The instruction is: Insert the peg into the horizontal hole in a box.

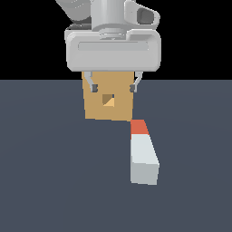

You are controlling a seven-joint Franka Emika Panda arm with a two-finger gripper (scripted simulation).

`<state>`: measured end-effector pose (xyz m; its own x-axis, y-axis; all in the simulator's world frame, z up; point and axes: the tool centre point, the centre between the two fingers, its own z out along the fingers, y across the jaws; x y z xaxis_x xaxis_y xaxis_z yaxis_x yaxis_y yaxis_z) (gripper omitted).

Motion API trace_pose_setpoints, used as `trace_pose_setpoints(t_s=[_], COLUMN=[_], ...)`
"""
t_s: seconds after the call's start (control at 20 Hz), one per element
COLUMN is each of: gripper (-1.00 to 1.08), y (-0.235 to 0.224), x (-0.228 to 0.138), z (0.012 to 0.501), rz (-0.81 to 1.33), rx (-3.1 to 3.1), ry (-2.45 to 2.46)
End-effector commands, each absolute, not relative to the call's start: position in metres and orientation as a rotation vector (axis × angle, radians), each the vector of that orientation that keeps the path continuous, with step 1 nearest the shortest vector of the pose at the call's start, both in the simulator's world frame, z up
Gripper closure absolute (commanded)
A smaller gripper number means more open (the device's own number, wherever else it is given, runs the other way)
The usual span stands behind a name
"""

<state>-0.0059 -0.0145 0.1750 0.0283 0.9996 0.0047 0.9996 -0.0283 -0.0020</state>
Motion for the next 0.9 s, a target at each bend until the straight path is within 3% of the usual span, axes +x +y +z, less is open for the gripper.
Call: trace_pose_setpoints(t_s=[0.0, 0.85], gripper=[-0.92, -0.92], y=[-0.015, -0.038], x=[-0.006, 0.031], z=[0.175, 0.118], rz=[-0.003, 0.0], rx=[-2.249, -2.3], ry=[-2.187, -2.137])
